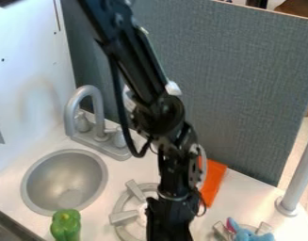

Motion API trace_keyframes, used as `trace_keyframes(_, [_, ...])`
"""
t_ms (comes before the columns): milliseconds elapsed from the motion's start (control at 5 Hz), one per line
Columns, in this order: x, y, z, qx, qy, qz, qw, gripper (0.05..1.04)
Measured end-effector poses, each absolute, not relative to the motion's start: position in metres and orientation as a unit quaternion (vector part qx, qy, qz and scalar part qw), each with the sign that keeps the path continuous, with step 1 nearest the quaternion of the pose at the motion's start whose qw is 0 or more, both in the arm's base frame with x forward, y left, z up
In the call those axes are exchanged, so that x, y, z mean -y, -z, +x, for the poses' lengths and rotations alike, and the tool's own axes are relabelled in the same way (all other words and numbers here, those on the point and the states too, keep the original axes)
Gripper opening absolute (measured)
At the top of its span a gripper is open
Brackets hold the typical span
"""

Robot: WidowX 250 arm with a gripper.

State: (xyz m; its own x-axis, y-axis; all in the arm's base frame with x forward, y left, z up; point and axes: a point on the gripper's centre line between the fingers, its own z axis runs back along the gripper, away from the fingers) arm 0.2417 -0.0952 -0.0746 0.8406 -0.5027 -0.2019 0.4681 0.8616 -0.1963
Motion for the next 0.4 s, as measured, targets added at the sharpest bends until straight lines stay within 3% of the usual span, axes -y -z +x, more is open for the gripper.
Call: trace_keyframes(400, [0.098, 0.106, 0.250, -0.153, 0.236, -0.050, 0.958, 0.513])
